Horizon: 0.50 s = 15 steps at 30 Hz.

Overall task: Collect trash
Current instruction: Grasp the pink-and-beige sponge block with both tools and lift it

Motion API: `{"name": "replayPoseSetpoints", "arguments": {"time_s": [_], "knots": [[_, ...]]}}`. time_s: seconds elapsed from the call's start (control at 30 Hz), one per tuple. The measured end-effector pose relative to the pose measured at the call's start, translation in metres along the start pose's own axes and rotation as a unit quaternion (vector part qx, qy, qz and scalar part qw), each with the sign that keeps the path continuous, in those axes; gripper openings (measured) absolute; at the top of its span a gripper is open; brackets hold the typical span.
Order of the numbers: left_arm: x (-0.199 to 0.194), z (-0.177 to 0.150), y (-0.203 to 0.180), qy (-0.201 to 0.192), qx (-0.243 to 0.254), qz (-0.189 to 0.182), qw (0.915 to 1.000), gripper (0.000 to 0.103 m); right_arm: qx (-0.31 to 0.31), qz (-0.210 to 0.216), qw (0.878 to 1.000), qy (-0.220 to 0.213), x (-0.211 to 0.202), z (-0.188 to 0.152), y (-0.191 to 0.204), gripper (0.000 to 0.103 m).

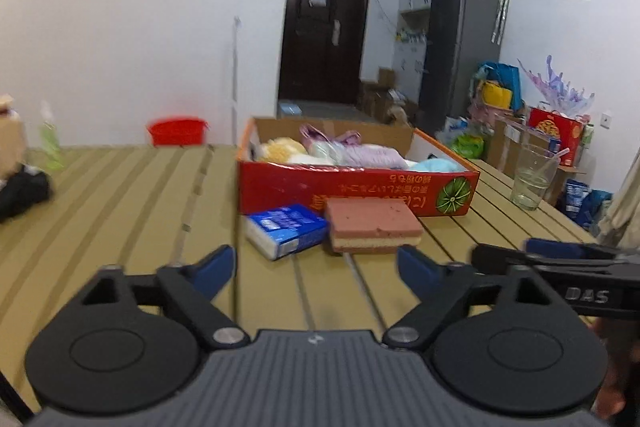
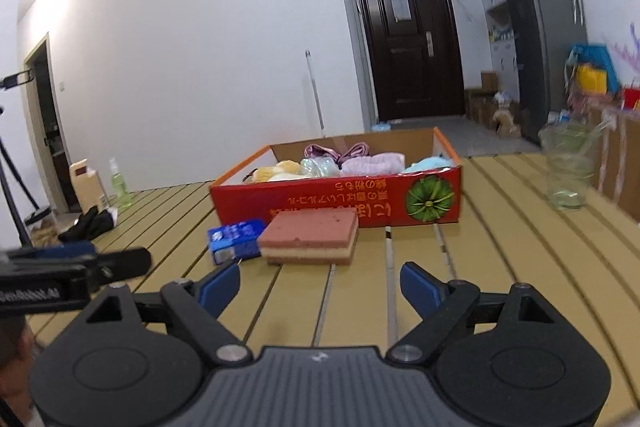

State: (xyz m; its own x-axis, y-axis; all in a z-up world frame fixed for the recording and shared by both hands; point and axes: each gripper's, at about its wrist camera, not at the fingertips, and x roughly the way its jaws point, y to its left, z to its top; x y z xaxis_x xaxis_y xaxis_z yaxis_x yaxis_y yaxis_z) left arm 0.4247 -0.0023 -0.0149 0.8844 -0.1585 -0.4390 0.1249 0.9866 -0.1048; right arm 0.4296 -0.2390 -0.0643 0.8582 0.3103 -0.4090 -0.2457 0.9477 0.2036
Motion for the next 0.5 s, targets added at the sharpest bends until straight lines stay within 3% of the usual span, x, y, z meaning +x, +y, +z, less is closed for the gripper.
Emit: {"name": "replayPoseSetpoints", "arguments": {"time_s": [0.13,0.27,0.5], "knots": [[0.055,0.016,0.005,0.052,-0.023,-0.032,0.9979,0.056,0.015,0.001,1.0,0.02,0.057,0.014,-0.018,0.073],[0.096,0.025,0.005,0.08,-0.033,-0.058,0.9946,0.055,0.048,0.012,0.998,0.043,0.097,0.021,-0.038,0.066],[0.15,0.032,0.017,0.131,-0.085,-0.095,0.9831,0.033,0.08,0.043,0.993,0.076,0.146,0.024,-0.052,0.049]]}}
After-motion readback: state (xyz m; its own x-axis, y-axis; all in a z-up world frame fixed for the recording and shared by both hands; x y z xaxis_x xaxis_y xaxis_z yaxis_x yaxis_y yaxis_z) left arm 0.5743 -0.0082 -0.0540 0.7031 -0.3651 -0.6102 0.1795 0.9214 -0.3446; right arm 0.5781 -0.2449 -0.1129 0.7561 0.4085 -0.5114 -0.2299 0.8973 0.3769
